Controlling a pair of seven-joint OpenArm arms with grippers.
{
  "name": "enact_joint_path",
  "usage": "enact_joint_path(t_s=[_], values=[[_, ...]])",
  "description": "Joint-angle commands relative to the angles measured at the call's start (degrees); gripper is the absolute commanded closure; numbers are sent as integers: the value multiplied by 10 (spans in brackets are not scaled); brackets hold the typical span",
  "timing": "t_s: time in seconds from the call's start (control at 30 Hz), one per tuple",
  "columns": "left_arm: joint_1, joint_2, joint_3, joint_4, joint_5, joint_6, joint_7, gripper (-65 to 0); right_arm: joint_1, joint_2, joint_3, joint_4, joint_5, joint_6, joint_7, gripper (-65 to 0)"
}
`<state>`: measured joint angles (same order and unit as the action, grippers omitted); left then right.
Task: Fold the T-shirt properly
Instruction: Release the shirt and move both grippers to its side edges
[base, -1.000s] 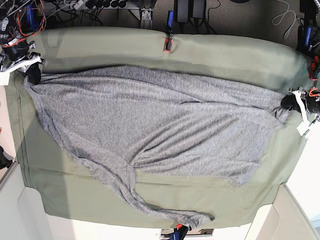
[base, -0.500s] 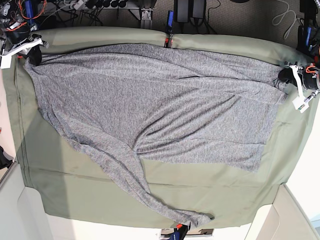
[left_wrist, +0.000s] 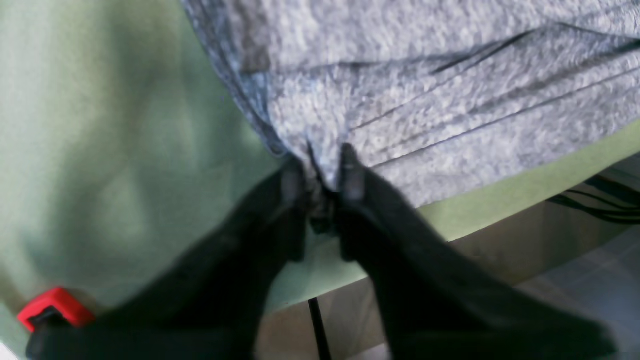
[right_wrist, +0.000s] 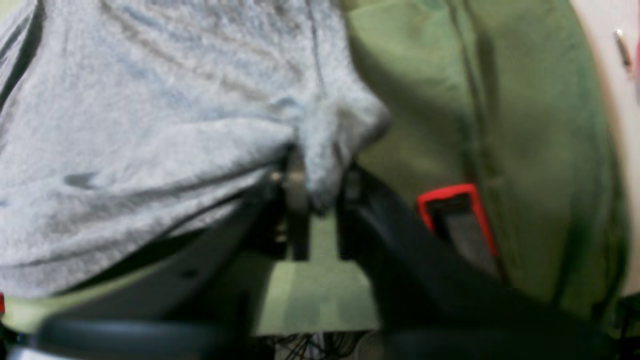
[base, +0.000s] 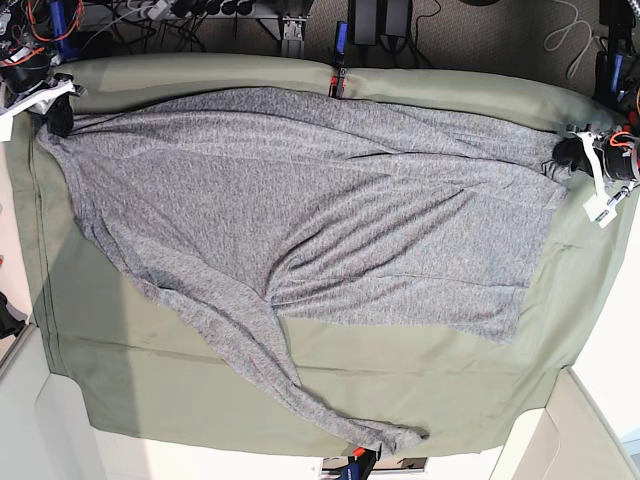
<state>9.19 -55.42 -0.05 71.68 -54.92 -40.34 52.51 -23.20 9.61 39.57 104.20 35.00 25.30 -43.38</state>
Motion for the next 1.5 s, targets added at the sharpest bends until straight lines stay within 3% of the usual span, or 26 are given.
enact_joint_path(t_s=[0.0, 0.07, 0.23, 0.37, 0.43, 0.67, 1.03, 1.23, 1.3, 1.47], values=[[-6, -20, -7, 4, 3, 3, -2, -184, 0, 11, 8, 10, -1, -5, 18, -189], [-6, -20, -7, 4, 3, 3, -2, -202, 0, 11, 8, 10, -1, -4, 18, -242], [-6, -21, -7, 4, 3, 3, -2, -206, 0, 12, 8, 10, -1, -5, 22, -243], [-6, -21, -7, 4, -7, 3, -2, -340, 0, 12, 8, 10, 0, -7, 36, -243], [-6, -21, -7, 4, -19, 3, 1, -372, 5, 12, 8, 10, -1, -7, 37, -243], [-6, -49, -10, 4, -37, 3, 39, -372, 52, 12, 8, 10, -3, -7, 37, -242], [-6, -62, -133, 32, -104, 3, 38, -372, 187, 30, -2, -8, -36, -11, 37, -243], [-15, -57, -132, 49, -71, 3, -23, -372, 264, 30, -68, -104, -103, -12, 87, -243], [-26, -51, -132, 48, -65, 3, -30, -372, 295, 34, -97, -148, -137, -26, 107, -248], [-41, -42, -132, 47, -65, 3, -42, -372, 373, 49, -156, -273, -179, -40, 127, -329]])
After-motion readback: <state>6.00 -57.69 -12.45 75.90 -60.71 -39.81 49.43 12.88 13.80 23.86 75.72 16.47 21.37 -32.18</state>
